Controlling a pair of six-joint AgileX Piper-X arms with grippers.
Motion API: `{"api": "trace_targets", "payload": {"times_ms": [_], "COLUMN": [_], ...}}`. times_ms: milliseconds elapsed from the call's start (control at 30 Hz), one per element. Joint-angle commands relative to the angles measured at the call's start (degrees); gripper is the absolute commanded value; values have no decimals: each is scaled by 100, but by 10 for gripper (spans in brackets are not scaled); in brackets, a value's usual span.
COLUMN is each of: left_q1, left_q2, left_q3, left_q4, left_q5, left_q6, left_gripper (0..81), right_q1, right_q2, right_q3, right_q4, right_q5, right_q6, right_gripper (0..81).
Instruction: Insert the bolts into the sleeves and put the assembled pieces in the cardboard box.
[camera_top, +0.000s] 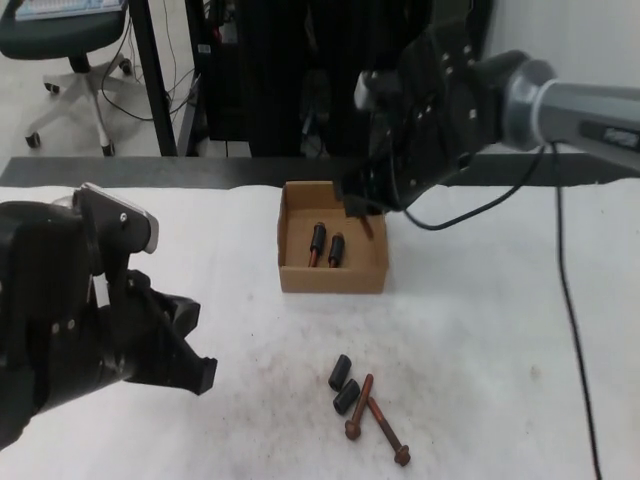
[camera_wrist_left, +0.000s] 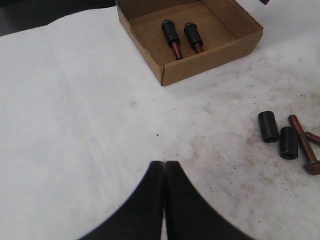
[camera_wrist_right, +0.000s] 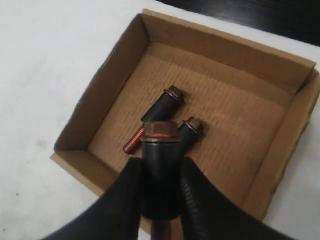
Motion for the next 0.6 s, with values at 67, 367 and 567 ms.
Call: {"api": "trace_targets", "payload": {"times_ms": [67, 367, 567], "left_q1": [5, 5, 5], "left_q2": [-75, -75, -75], "left_q3": [-3, -3, -3], "left_q4": [126, 130, 130], "left_q5": [-76, -76, -76], "left_q6": [46, 46, 46], "left_gripper": [3, 3, 3], "right_q1": [-14, -14, -14], "right_q2": [333, 440, 440], "right_q3": [-393, -445, -445], "right_q4": [130, 79, 78], "right_q5": [2, 2, 2], "right_q6": [-45, -45, -45], "right_gripper": [8, 8, 8]}}
